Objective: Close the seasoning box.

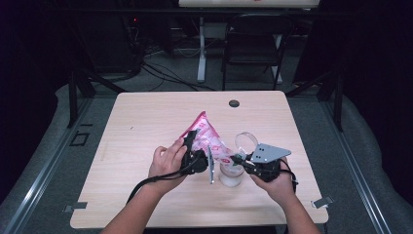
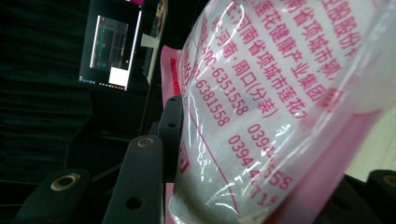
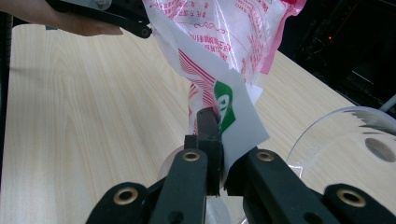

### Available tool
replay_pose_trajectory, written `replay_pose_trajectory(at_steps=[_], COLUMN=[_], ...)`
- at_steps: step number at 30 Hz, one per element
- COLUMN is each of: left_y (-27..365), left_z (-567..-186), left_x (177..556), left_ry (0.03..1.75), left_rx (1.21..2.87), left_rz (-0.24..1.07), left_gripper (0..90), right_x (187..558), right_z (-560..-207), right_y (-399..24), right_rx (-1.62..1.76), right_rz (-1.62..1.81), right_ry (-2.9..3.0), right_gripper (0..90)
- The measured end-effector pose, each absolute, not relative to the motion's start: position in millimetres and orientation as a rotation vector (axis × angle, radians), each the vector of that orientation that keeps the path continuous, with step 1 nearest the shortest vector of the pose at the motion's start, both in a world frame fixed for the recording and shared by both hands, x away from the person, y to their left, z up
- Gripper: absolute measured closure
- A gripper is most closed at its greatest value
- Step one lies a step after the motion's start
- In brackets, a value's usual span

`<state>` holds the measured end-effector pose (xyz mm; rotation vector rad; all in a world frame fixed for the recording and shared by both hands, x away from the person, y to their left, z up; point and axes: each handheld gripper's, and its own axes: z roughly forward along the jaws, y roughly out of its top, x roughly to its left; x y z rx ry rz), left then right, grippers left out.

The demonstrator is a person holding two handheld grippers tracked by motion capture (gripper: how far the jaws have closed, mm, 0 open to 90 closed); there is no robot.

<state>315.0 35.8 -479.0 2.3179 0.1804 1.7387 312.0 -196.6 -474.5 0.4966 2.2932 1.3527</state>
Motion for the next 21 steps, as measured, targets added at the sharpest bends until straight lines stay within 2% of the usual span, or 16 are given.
replay_pose_trajectory(at_steps=[21], left_y=[34.7], left_z=[-477.2], left_x=[314.4], left_ry=[0.179], left_rx=[2.322], left_rz=[1.748], left_gripper=[65.4], right_x=[311.9], right_z=[-474.4], right_y=[-197.0], right_rx=[0.500], right_rz=[1.354], right_ry=[2.288], right_gripper=[88.5])
